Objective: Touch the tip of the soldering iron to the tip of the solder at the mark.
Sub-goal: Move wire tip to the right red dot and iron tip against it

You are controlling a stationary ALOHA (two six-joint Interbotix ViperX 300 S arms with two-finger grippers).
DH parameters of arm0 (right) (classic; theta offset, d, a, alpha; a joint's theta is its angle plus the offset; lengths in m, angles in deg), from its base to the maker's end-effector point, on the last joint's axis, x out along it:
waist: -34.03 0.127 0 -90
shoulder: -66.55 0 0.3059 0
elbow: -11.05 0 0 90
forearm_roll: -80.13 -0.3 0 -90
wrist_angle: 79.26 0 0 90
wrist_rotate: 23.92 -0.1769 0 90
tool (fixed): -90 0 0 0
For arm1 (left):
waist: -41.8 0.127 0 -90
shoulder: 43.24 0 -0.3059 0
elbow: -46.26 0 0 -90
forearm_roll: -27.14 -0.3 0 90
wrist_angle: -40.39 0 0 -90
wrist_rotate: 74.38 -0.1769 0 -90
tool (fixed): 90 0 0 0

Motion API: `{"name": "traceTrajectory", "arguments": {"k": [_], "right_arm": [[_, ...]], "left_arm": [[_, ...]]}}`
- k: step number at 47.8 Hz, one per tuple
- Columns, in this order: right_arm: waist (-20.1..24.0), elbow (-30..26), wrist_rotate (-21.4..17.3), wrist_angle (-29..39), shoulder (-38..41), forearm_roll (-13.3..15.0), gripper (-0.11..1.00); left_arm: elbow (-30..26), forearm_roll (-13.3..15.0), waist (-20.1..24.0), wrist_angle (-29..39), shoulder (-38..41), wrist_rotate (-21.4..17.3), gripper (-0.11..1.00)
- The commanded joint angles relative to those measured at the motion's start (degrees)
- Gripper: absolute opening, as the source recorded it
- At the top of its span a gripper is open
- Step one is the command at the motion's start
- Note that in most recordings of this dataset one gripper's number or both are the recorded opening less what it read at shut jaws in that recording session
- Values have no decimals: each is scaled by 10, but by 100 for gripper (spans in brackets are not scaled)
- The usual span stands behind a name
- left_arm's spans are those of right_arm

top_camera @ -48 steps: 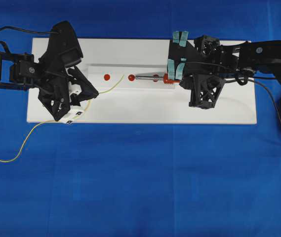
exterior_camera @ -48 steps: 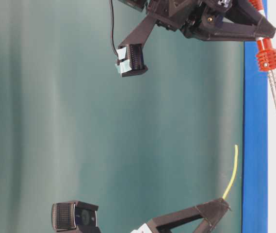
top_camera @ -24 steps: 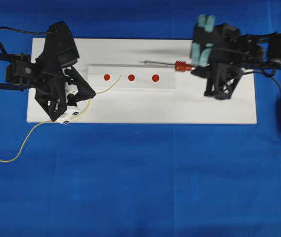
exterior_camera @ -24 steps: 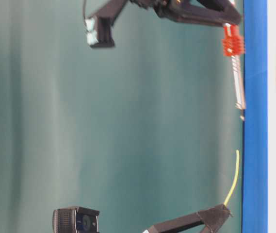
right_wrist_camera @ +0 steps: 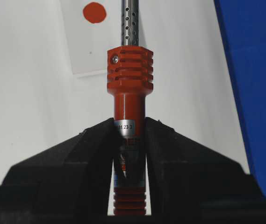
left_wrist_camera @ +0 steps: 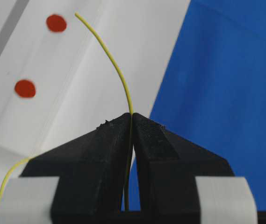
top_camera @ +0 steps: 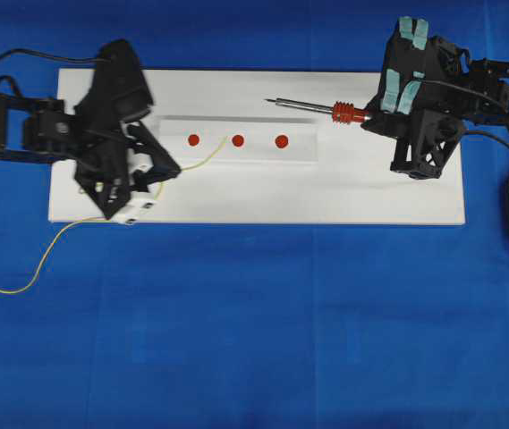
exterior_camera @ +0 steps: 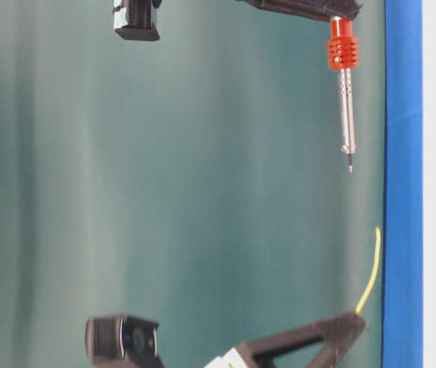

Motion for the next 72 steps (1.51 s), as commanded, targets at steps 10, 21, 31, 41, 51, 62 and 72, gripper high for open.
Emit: {"name": "traceTrajectory", "arguments": {"k": [10, 21, 31, 41, 51, 62, 72], "right_arm": [[-1, -4, -1, 0, -8, 2, 7], [-1, -4, -1, 6, -8, 2, 7], [-1, -2, -1, 6, -8, 4, 7], [-1, 0, -1, 4, -7, 4, 7], [-1, 6, -2, 1, -8, 4, 7], [-1, 13, -3, 0, -7, 4, 7], [-1, 17, -4, 3, -8, 4, 7]], "left_arm": [[-110, -1, -1, 31, 91, -2, 2], [-168, -2, 4, 75, 156, -1, 2], [-183, -2, 9, 78, 185, -1, 2], [-184, -2, 14, 70, 192, -2, 2], [-185, -2, 16, 59, 197, -2, 2], [-191, -2, 16, 58, 202, -2, 2], [-191, -2, 16, 59, 205, -1, 2]]}}
